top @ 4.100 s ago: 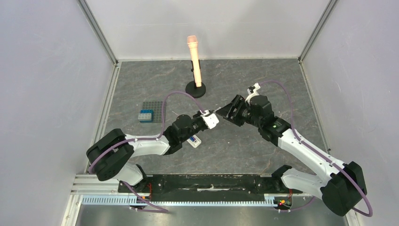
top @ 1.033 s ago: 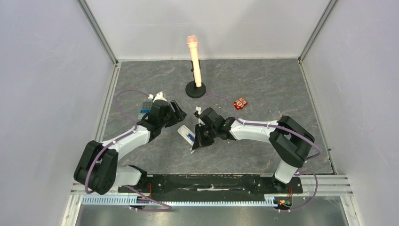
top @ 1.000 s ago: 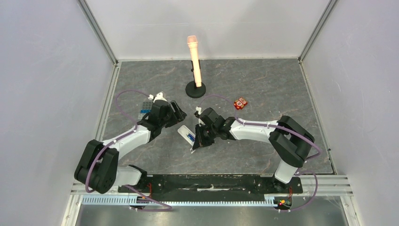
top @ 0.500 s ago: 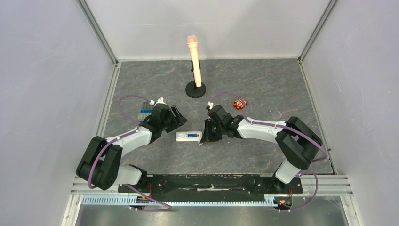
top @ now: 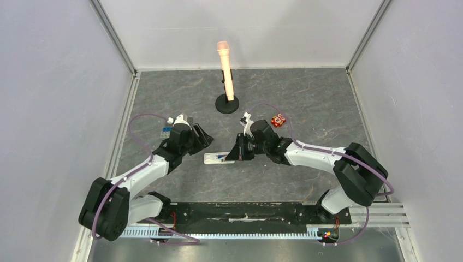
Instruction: Load the batteries into the remote control
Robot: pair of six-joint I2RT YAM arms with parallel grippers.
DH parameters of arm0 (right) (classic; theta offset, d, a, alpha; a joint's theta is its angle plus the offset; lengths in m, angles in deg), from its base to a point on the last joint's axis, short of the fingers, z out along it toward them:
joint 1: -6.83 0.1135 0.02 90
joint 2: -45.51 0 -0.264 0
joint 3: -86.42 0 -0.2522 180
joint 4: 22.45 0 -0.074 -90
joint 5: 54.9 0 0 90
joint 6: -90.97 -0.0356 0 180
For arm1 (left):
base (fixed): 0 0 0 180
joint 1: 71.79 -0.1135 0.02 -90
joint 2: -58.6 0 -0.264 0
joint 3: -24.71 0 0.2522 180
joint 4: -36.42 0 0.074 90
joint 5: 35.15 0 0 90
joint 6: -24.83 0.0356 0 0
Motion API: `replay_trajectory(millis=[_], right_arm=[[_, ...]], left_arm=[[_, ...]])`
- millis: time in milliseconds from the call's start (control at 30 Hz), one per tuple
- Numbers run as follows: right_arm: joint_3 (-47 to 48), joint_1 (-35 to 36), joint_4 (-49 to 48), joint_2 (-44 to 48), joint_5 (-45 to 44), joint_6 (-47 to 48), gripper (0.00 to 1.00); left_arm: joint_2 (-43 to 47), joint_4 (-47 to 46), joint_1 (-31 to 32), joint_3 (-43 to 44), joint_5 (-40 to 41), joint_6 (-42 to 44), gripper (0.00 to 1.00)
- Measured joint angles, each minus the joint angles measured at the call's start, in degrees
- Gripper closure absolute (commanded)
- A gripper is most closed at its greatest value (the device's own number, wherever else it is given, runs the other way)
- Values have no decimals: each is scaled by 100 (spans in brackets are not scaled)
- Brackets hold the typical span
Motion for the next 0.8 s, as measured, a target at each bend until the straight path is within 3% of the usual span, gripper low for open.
replay_trajectory(millis=[300, 800], right_arm=[[-538, -24, -1851, -575, 264, -966, 100], [-284, -57, -1974, -1209, -184, -1086, 100]], left_arm=[[608, 415, -2, -619, 188, -72, 31], [365, 83, -2, -918, -101, -223, 39]])
